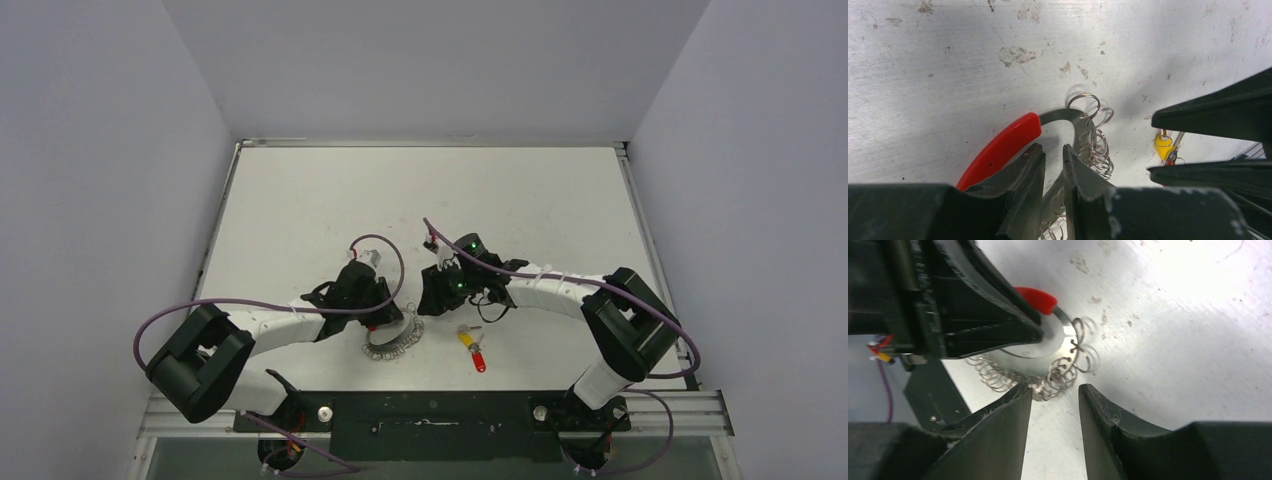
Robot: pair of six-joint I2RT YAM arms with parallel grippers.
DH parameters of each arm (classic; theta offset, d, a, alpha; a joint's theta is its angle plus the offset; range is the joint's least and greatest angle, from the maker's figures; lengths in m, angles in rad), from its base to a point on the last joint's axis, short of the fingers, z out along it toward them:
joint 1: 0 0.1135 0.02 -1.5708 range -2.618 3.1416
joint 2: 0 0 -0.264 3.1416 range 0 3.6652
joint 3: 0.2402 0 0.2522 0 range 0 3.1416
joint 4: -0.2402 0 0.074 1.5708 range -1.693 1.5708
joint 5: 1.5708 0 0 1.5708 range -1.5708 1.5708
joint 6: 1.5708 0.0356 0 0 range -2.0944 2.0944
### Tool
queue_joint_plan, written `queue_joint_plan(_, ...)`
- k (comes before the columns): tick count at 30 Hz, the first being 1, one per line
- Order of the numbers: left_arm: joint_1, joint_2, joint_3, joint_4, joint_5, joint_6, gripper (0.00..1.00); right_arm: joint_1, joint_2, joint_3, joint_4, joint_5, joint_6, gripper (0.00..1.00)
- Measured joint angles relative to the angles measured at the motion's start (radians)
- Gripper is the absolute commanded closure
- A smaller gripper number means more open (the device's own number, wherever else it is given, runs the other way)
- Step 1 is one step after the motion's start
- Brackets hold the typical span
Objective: Put the keys on the keyring
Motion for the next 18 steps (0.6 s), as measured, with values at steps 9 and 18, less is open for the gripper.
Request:
queue_joint_plan(9, 0.0, -0.003, 0.0, -0.007, -0.002, 0.008, 0.82, 0.085, 0.061, 0.053, -0.177, 0.151, -0.117, 0.37)
queue_joint_plan(18, -0.002, -0.003, 0.0, -0.007, -0.003, 0.016, 0.84, 0.104, 0.113, 0.103, -0.206, 0.251, -0.13, 0.76)
